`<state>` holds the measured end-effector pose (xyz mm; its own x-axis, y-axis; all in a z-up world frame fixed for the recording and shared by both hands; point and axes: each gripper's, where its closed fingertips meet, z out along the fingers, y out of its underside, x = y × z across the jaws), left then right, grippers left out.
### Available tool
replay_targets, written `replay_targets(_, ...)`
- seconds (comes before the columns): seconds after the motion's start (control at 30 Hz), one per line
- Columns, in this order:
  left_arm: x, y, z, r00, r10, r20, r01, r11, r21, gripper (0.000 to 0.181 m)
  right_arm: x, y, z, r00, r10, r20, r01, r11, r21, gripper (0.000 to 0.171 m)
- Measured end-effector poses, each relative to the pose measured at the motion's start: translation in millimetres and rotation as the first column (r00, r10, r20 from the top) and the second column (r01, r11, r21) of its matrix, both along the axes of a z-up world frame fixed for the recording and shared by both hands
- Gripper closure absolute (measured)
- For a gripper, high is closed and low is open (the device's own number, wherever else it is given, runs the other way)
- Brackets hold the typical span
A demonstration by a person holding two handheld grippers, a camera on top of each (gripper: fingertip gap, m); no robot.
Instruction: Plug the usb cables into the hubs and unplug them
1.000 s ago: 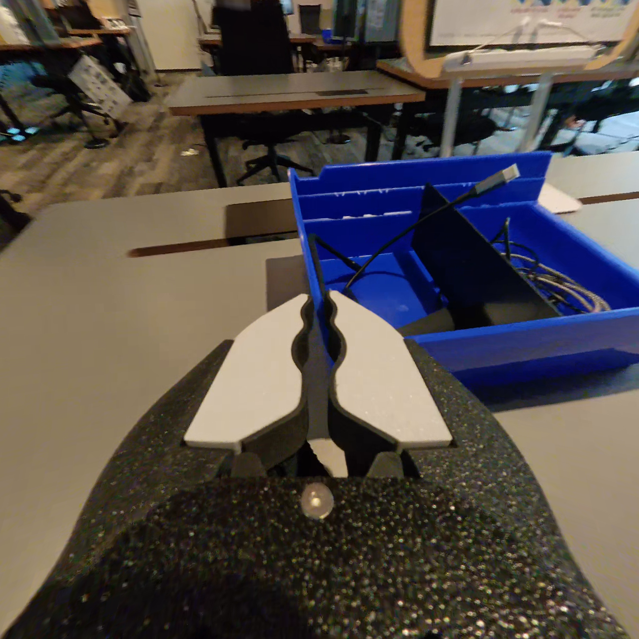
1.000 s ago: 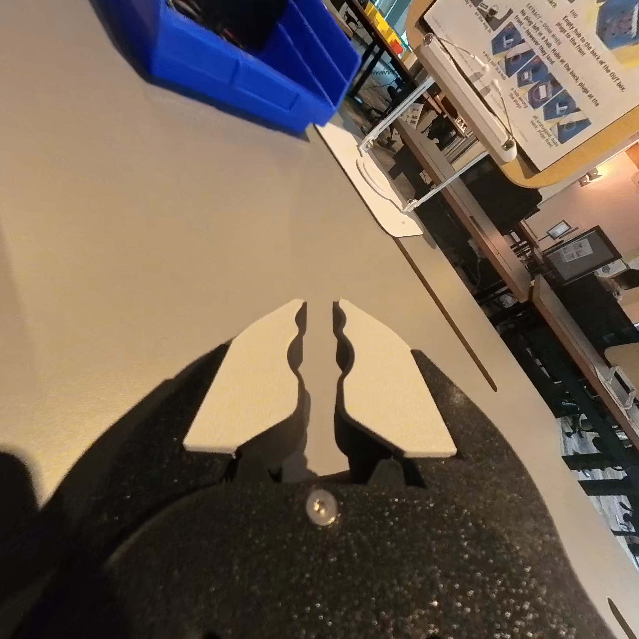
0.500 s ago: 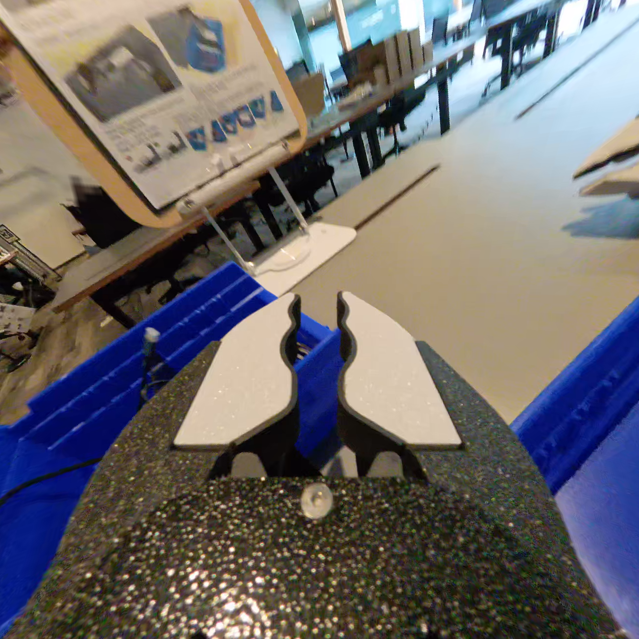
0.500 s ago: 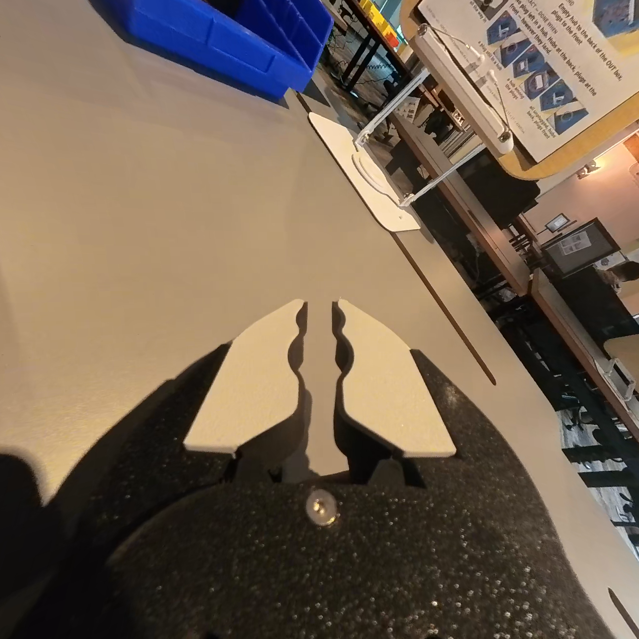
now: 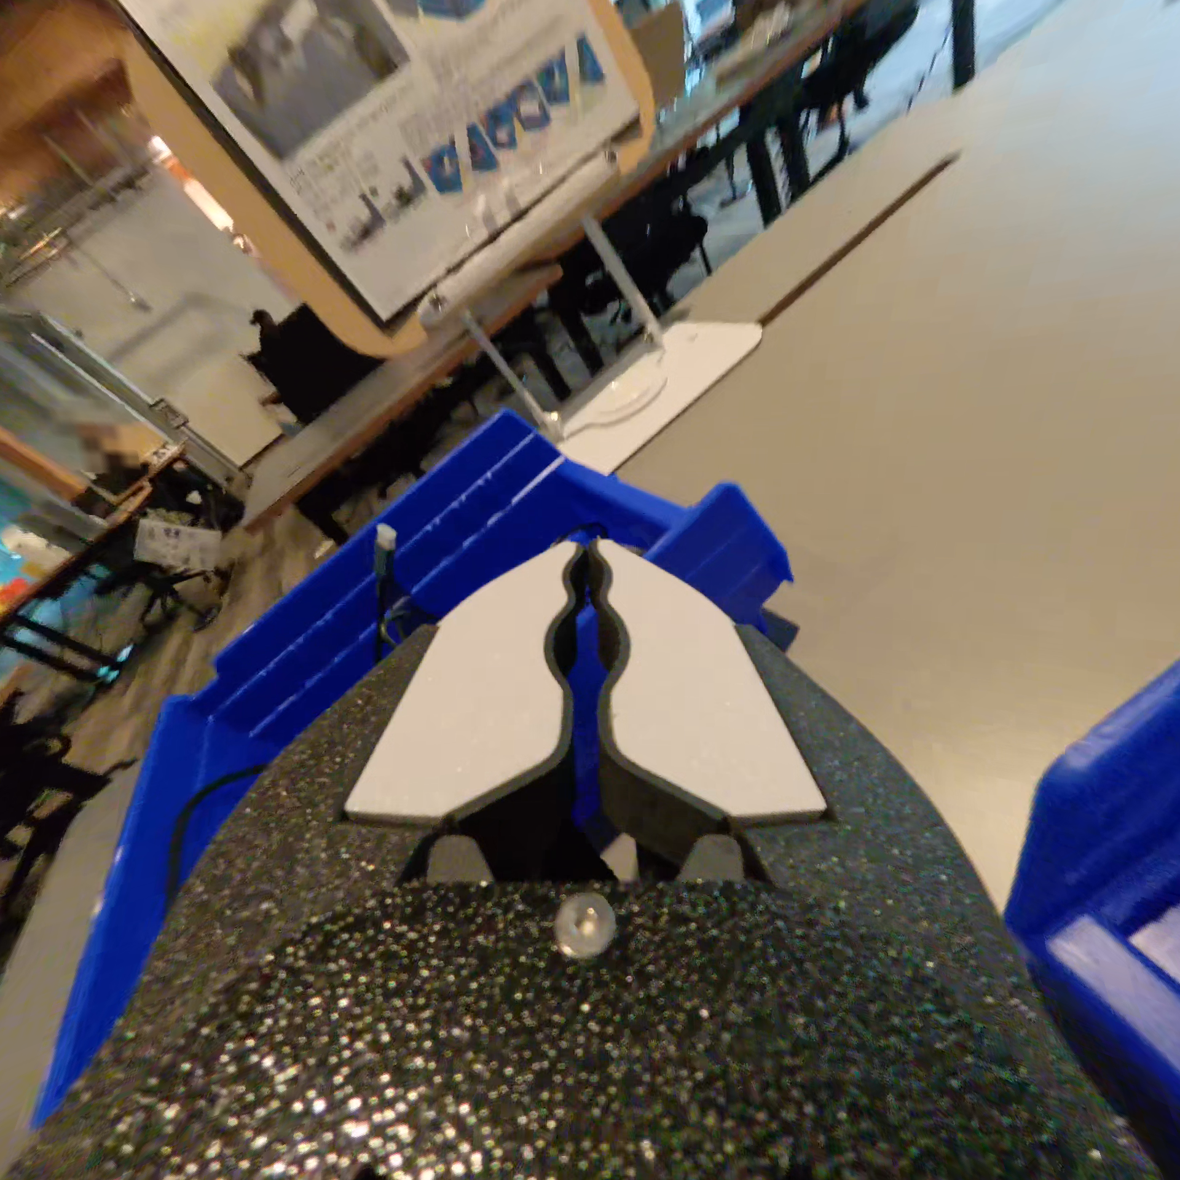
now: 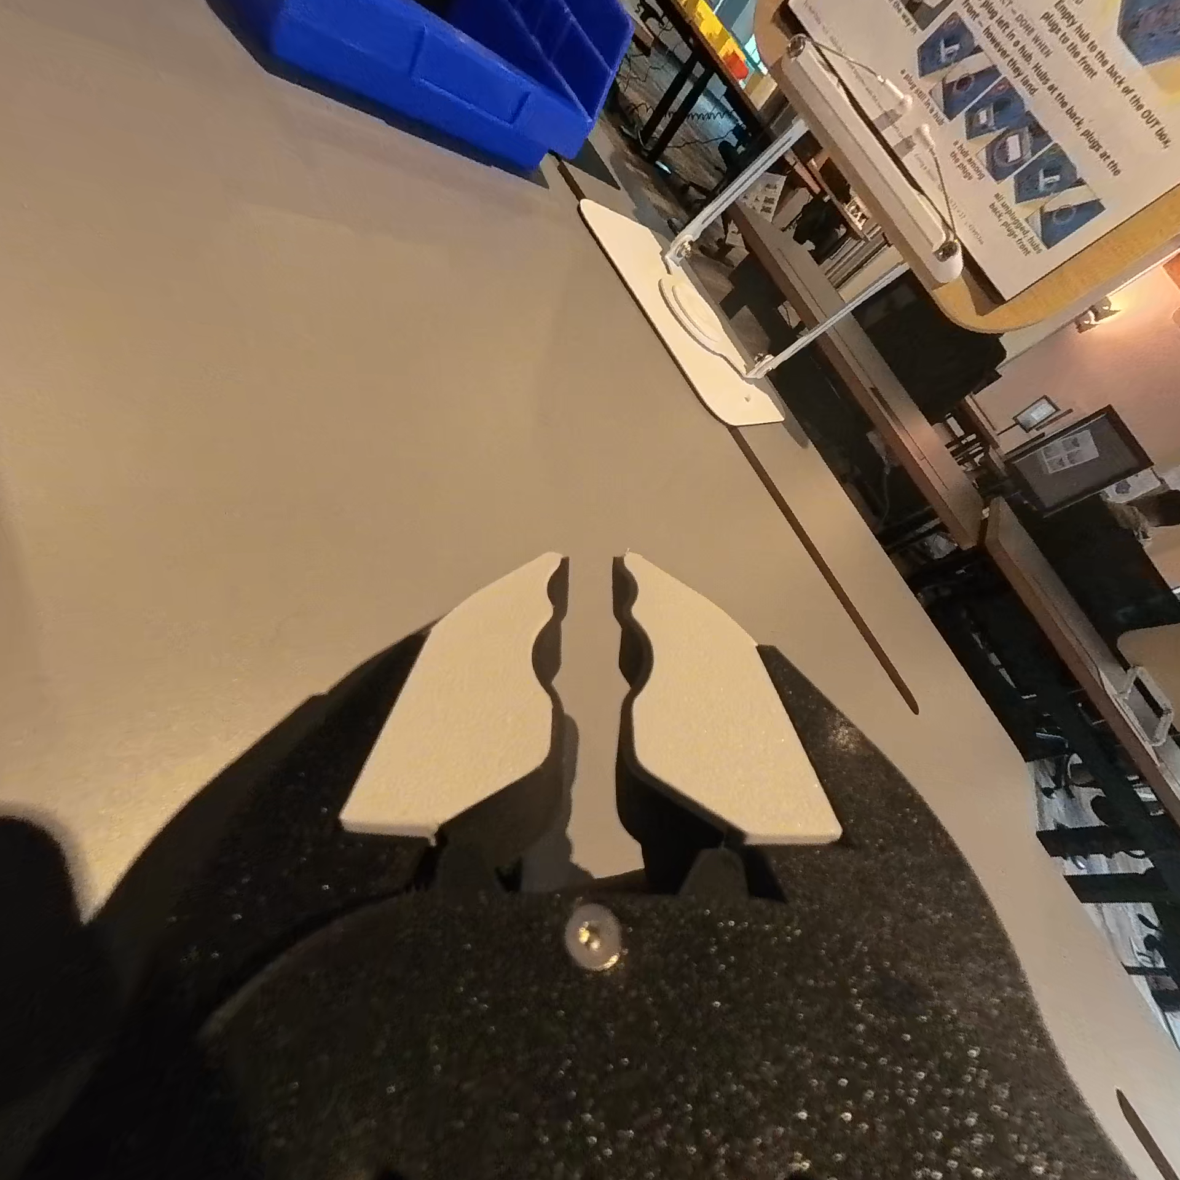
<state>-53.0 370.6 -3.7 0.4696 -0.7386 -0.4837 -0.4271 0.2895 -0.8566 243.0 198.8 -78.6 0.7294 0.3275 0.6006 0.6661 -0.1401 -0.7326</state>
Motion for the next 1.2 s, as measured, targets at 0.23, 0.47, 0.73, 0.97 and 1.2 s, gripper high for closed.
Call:
replay_targets(0.23,29.1,-5.3,-27.4,0.995,-0.093,-0.045,0.085,0.983,-0.162,0.158,0.4,0.6,-1.6,1.000,-0.004,0.010,0.004,1.000,-0.005,0.158)
replay_targets(0.47,27.8,0.5,-30.5,0.988,-0.090,-0.128,0.068,0.984,-0.164,0.164,-0.1,0.7,-3.9,1.000,-0.003,0.026,0.003,1.000,-0.013,0.158)
replay_targets(0.73,-8.8,-13.6,-32.7,0.959,-0.142,-0.243,0.066,0.953,-0.295,0.165,0.2,0.7,-4.3,1.000,-0.006,0.029,0.006,1.000,-0.014,0.158)
replay_targets(0.97,-60.3,-19.0,-33.3,0.963,-0.076,-0.258,-0.036,0.913,-0.407,0.162,-0.2,1.2,-5.9,0.999,-0.008,0.045,0.008,1.000,-0.019,0.158)
replay_targets(1.2,-72.0,-17.1,-24.5,0.928,0.292,-0.233,-0.341,0.916,-0.212,0.152,0.5,2.8,-8.2,0.998,-0.020,0.062,0.021,0.999,-0.024,0.158)
